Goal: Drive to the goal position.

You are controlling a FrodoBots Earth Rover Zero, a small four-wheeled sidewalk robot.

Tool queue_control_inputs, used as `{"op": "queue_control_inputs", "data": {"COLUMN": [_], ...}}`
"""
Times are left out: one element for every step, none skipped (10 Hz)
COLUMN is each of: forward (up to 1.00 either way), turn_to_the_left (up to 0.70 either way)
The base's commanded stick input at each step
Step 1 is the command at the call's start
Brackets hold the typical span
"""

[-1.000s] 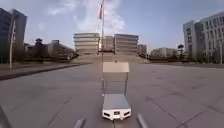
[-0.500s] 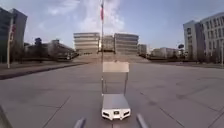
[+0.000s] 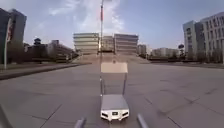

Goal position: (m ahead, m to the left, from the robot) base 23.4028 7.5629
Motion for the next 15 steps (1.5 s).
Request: {"op": "queue_control_inputs", "data": {"forward": [0.45,0.45,0.45,0.45,0.45,0.45,0.45,0.45,0.45,0.45,0.45,0.45,0.45,0.45,0.45], "turn_to_the_left": [0.0,0.0,0.0,0.0,0.0,0.0,0.0,0.0,0.0,0.0,0.15,0.27,0.27,0.27,0.27]}}
